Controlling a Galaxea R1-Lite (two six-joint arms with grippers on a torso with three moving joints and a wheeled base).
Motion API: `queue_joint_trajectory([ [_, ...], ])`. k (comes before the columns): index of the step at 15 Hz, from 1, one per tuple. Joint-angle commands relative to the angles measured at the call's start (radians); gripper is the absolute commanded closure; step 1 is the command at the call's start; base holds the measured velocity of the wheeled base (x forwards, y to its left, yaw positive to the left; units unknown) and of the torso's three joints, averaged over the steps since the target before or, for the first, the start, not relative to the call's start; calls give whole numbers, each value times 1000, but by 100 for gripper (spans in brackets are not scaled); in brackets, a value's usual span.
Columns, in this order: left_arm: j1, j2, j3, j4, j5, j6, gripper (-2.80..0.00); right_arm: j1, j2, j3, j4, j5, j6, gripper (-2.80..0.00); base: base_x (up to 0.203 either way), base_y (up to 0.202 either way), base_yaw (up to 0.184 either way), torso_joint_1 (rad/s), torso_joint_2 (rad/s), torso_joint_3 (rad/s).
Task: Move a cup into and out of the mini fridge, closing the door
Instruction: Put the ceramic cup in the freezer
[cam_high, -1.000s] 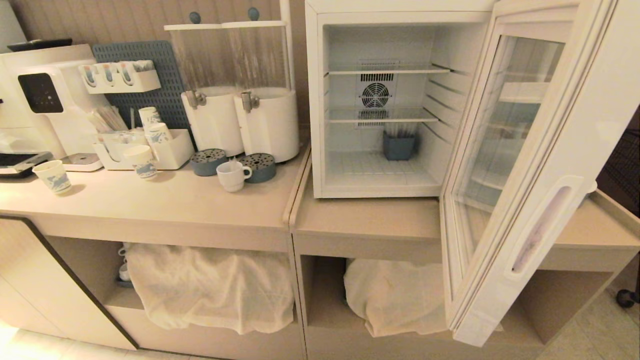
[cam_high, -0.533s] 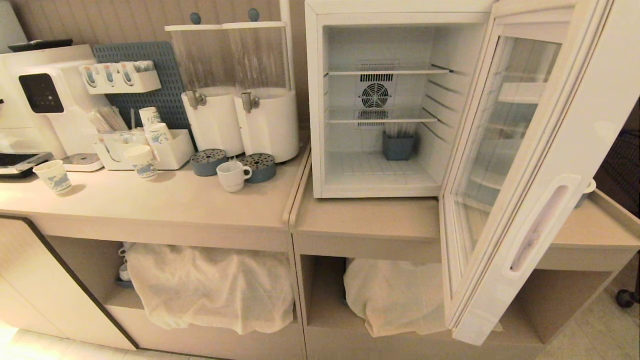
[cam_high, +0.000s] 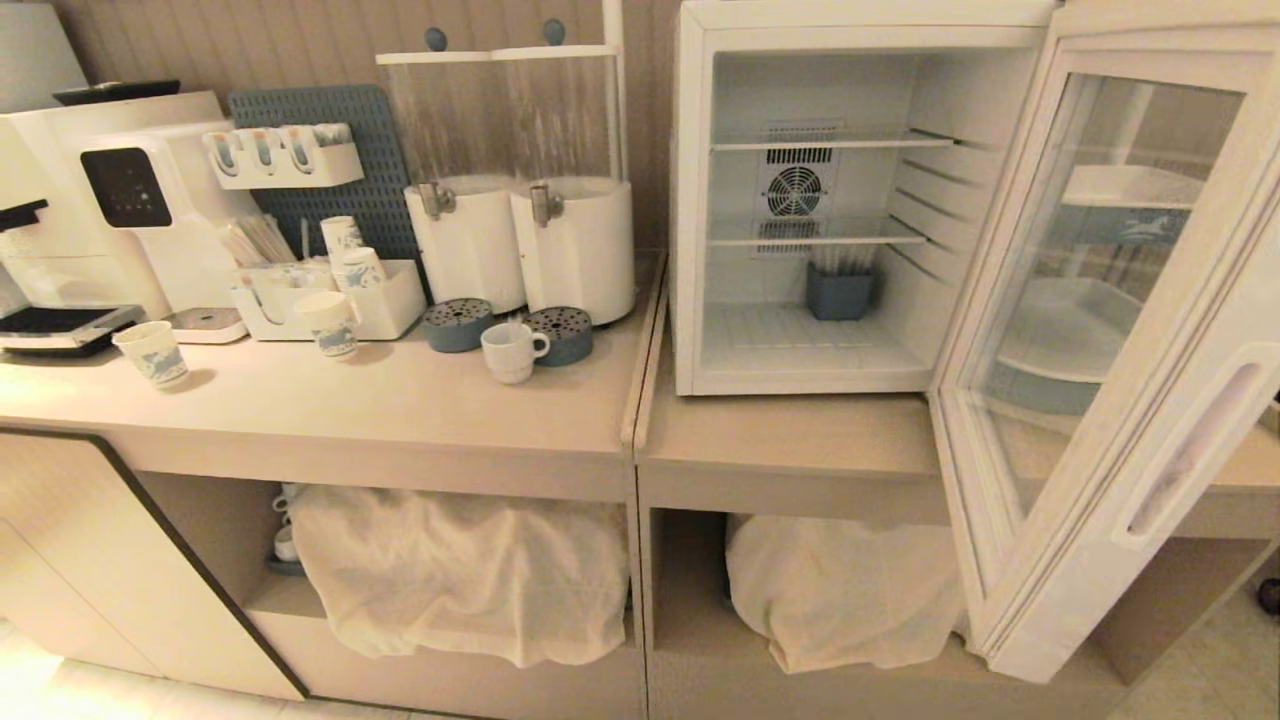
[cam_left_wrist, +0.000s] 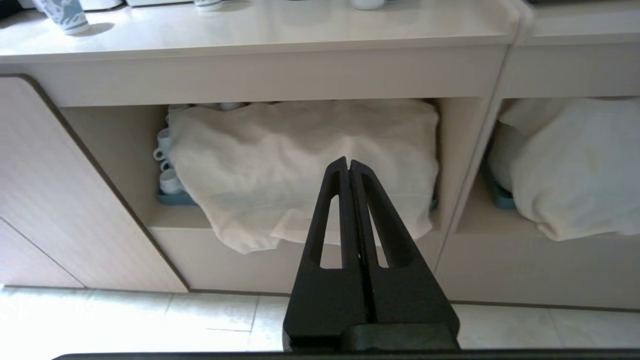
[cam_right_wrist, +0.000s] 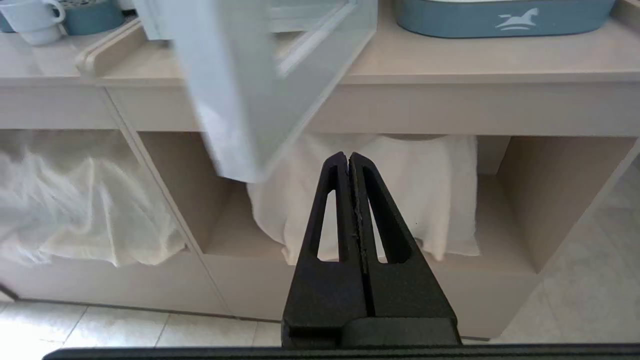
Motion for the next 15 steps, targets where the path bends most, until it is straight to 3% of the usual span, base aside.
queue_joint_trajectory([
  [1,0,1,0,0,1,0,0,-1,1,0,1,0,0,0,0,186,0,6,2,12],
  [15,0,1,0,0,3,-6,0,-1,1,0,1,0,1,0,0,194,0,2,3,3],
])
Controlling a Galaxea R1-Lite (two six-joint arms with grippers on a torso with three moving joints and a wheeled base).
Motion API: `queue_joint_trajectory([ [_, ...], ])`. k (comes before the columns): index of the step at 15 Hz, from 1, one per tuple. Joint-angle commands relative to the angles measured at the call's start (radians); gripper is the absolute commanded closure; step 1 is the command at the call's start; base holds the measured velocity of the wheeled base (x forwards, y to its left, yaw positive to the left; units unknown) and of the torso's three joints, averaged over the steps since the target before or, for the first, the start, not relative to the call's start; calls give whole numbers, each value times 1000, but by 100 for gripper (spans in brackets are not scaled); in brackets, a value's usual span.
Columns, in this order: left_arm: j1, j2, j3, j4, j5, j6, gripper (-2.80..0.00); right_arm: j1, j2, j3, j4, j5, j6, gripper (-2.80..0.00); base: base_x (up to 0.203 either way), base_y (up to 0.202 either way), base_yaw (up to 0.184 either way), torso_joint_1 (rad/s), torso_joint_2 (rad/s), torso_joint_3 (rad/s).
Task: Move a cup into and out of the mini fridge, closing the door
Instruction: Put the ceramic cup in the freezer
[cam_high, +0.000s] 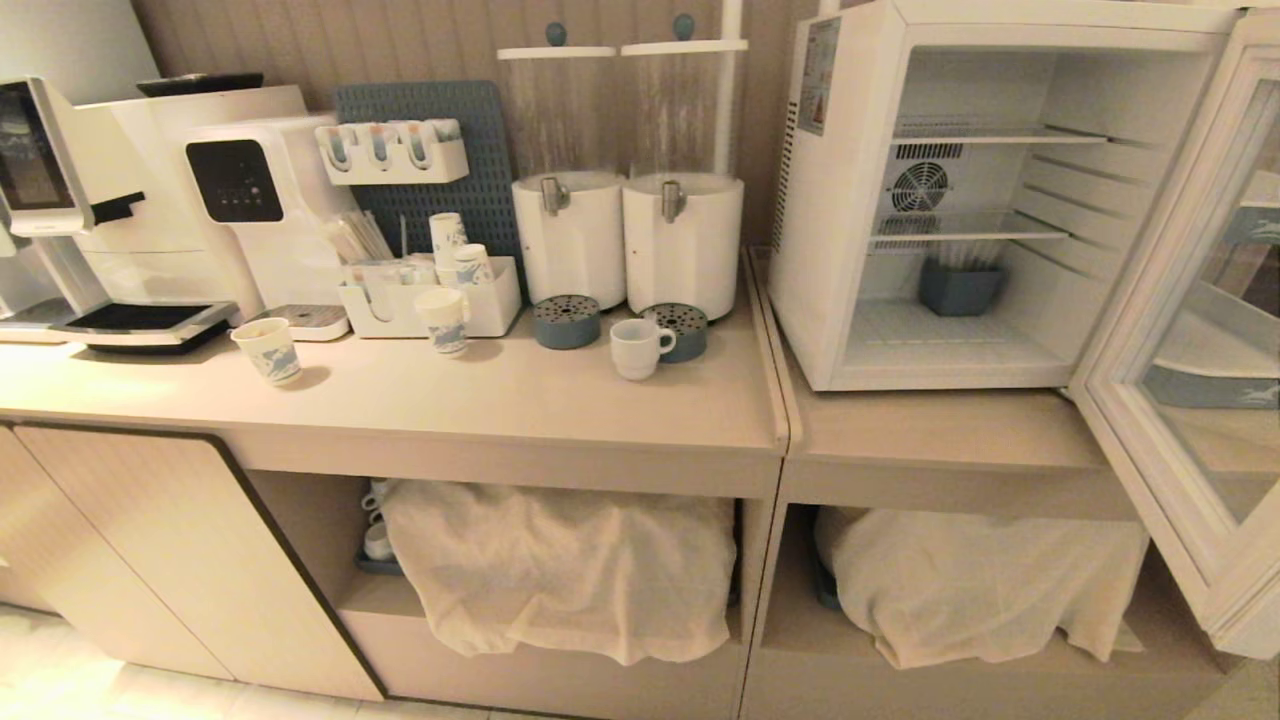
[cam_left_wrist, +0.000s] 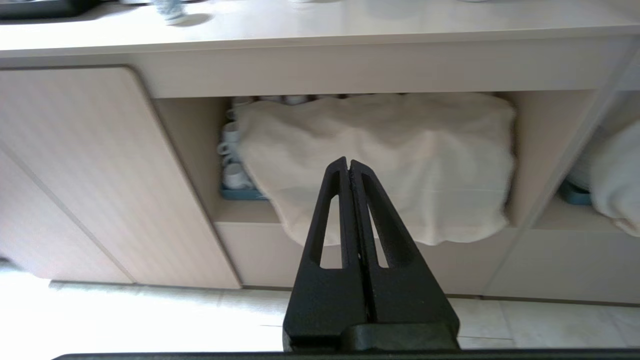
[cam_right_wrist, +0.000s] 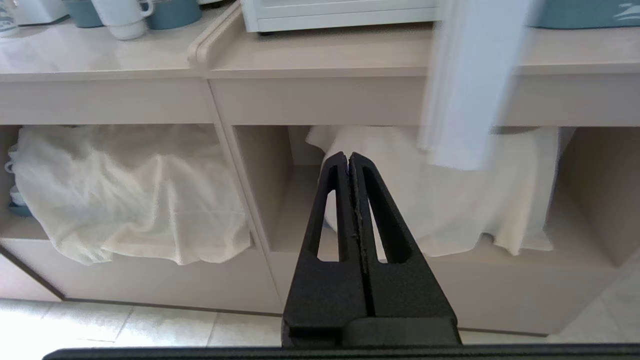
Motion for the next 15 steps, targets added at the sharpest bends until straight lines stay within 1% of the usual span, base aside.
queue_joint_trajectory([
  [1,0,1,0,0,0,0,0,0,1,0,0,0,0,0,0,191,-2,4,-4,2],
  [15,0,1,0,0,0,0,0,0,1,0,1,0,0,0,0,193,-1,3,2,2],
])
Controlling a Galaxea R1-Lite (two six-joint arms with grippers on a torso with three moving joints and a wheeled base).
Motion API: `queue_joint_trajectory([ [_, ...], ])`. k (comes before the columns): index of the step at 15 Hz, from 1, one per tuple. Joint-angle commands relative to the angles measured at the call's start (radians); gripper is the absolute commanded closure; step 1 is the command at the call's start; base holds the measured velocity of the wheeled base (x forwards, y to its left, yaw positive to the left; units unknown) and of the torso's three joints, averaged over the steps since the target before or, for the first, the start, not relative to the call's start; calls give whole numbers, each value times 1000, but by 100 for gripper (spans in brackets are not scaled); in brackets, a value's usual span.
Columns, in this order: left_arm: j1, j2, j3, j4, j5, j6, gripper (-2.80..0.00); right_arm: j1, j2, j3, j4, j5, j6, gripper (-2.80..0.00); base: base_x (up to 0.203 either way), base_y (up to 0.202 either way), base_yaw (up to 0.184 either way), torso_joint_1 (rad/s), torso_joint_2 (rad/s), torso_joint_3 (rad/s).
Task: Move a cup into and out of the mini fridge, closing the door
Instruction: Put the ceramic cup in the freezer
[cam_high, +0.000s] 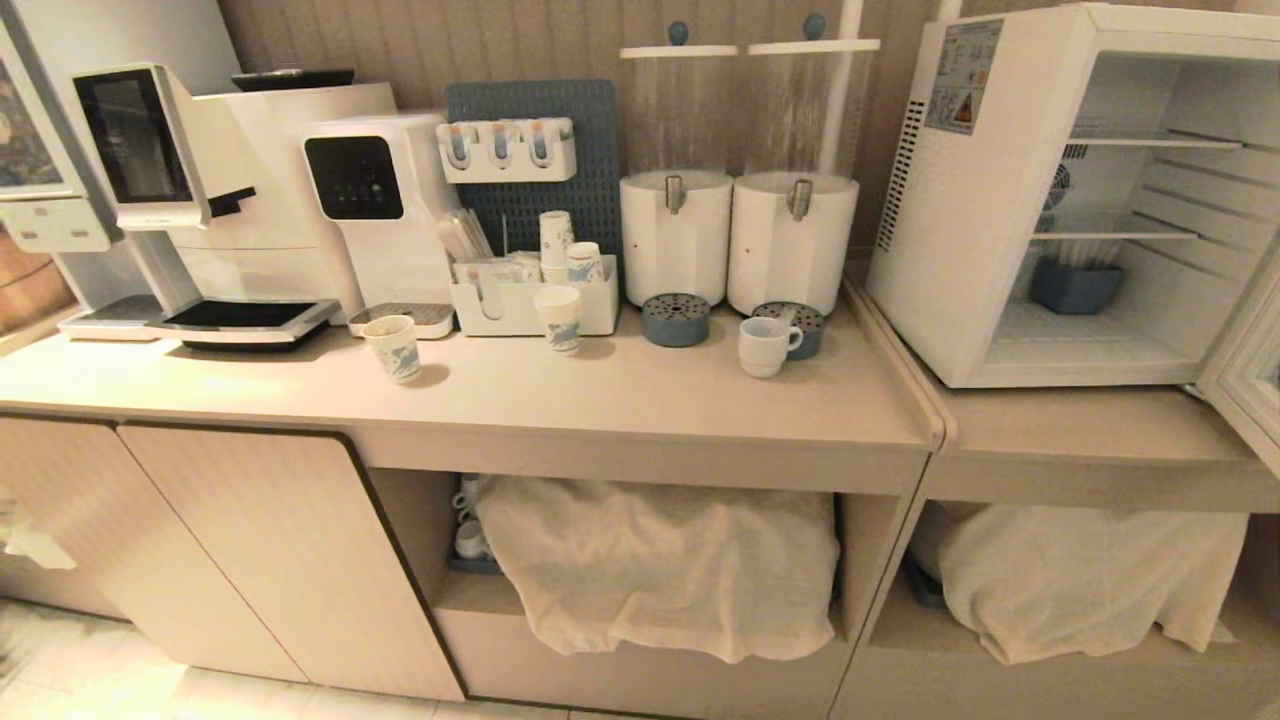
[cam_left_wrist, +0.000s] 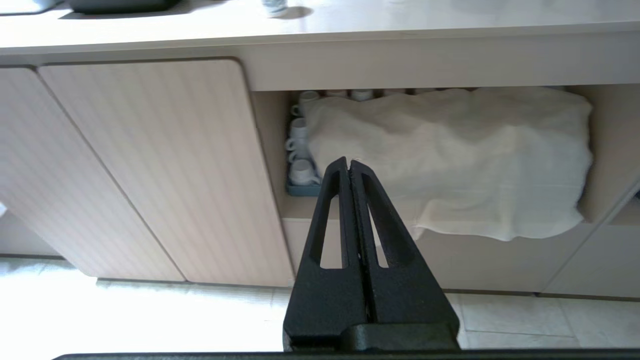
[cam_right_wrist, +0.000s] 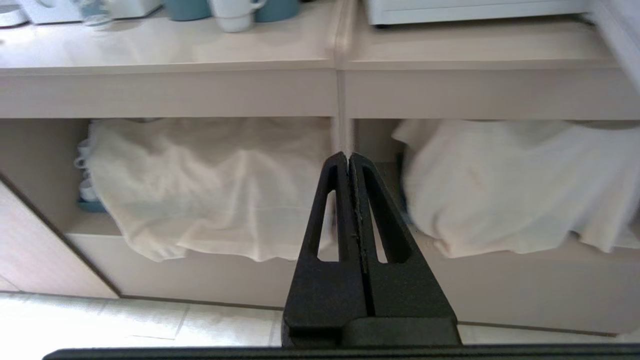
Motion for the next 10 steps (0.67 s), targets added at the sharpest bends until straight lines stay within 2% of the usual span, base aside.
queue_joint_trajectory([
  [1,0,1,0,1,0,1,0,0,1,0,1,0,0,0,0,190,2,3,2,2],
  [10,0,1,0,0,0,1,0,0,1,0,1,0,0,0,0,183,-1,2,2,3],
])
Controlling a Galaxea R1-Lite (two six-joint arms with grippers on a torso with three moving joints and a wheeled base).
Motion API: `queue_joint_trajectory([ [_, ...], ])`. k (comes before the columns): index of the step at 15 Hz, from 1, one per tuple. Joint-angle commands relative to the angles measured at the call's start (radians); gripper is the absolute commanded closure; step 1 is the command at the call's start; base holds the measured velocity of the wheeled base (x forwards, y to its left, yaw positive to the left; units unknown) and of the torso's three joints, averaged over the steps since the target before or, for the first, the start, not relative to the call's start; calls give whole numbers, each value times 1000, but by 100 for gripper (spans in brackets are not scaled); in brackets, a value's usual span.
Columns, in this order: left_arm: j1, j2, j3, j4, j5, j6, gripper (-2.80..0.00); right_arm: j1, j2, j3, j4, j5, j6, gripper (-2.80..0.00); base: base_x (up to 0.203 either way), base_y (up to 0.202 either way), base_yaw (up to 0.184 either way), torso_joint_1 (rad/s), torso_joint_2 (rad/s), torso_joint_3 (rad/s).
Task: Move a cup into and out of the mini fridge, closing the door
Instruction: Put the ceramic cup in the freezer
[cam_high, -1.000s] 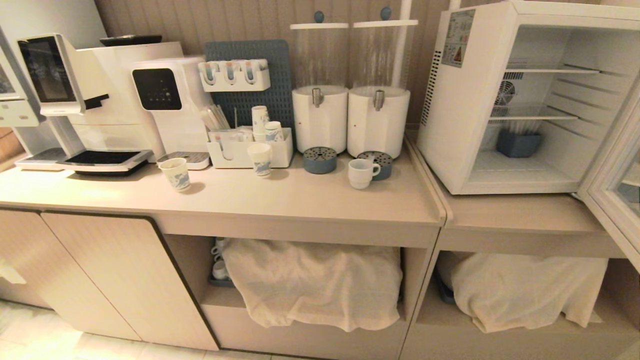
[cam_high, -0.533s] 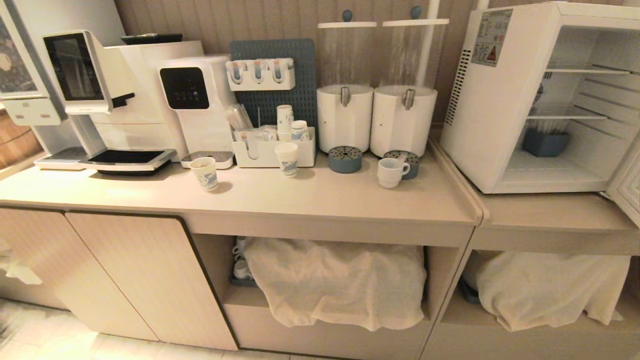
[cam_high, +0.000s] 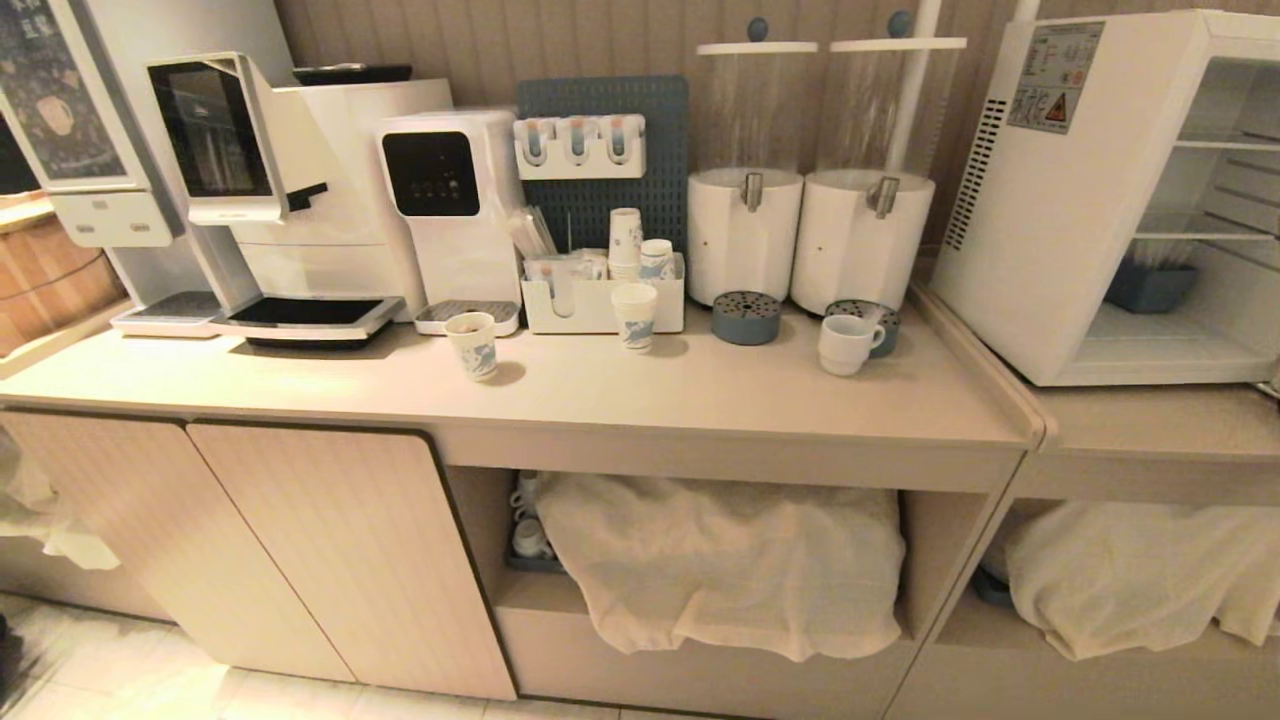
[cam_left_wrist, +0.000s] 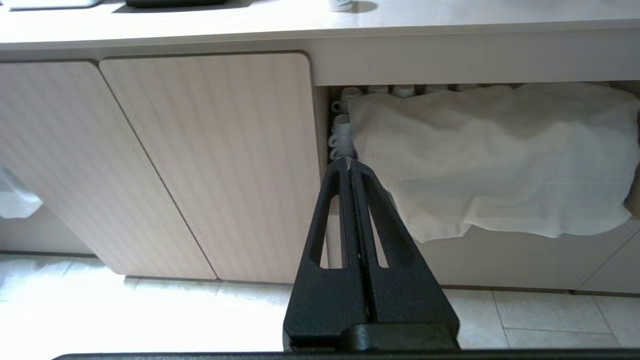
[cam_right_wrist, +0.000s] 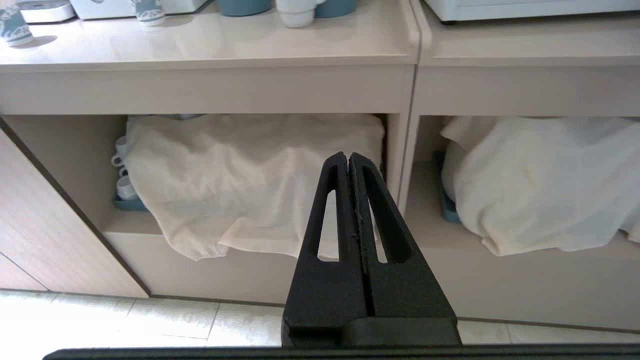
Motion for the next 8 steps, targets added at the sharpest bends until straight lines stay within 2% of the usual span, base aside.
queue_joint_trajectory([
  [1,1,1,0,0,0,2,0,1,1,0,0,0,0,0,0,68,0,2,4,2],
  [8,1,1,0,0,-3,13,0,1,1,0,1,-1,0,0,0,0,0,0,0,0],
])
